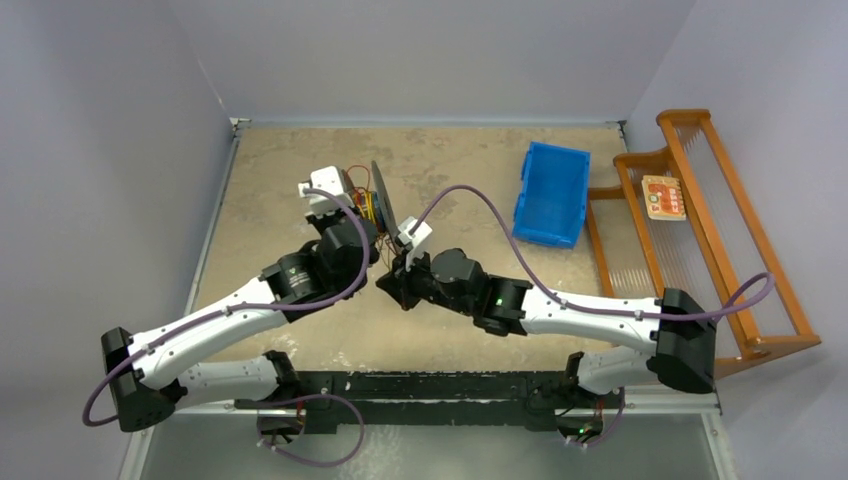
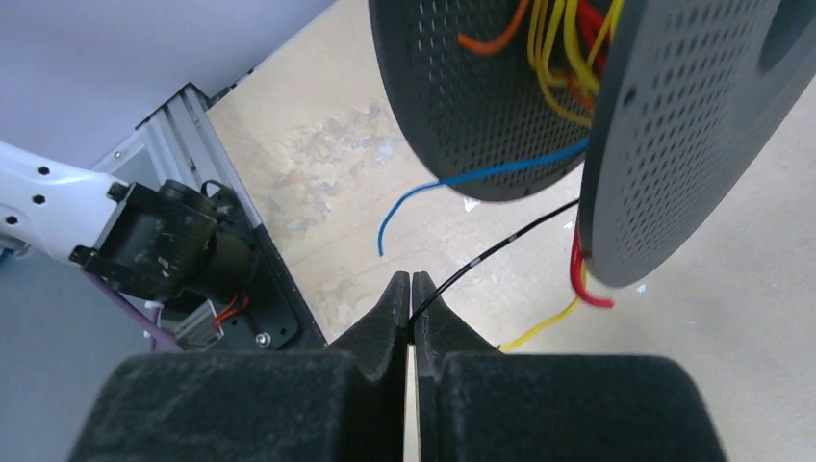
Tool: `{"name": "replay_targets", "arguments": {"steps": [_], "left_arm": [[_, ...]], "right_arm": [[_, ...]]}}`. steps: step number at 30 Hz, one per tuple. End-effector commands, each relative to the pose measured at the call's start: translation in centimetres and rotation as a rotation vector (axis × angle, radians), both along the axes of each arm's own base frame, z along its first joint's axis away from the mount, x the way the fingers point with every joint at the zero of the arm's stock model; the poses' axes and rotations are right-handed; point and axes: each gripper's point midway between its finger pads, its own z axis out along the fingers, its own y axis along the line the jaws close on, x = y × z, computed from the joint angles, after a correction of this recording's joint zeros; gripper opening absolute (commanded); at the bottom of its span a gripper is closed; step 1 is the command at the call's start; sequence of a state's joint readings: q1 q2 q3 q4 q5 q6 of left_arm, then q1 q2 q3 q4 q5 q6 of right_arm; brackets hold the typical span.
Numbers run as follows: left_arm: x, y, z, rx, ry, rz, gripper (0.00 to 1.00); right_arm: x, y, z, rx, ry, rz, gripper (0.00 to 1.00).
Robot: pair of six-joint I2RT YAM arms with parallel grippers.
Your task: Wrap the cables
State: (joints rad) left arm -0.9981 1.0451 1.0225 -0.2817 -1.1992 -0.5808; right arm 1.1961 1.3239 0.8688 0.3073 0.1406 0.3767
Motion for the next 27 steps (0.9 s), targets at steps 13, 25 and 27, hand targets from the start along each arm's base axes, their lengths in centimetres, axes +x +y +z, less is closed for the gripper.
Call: {"name": "replay_targets", "arguments": {"steps": [13,25,27], "left_arm": [[0.4,-1.0,-2.4,0.188,0.095,-0.048,0.0],[0.1,-3.9,-5.7,0.162,0.185,-0.204,0.0],[-0.1,-4.2,-6.1,0.153,0.191,-0.216,0.0]], "right_arm": [[0.3,-1.6,7.7,-0.025,-0.11,-0.021,0.0],[1.4,-1.6,8.8,0.137,-0.08,-0.134,0.0],[1.9,-1.7,8.5,0.145,-0.077,-0.161,0.0]]}}
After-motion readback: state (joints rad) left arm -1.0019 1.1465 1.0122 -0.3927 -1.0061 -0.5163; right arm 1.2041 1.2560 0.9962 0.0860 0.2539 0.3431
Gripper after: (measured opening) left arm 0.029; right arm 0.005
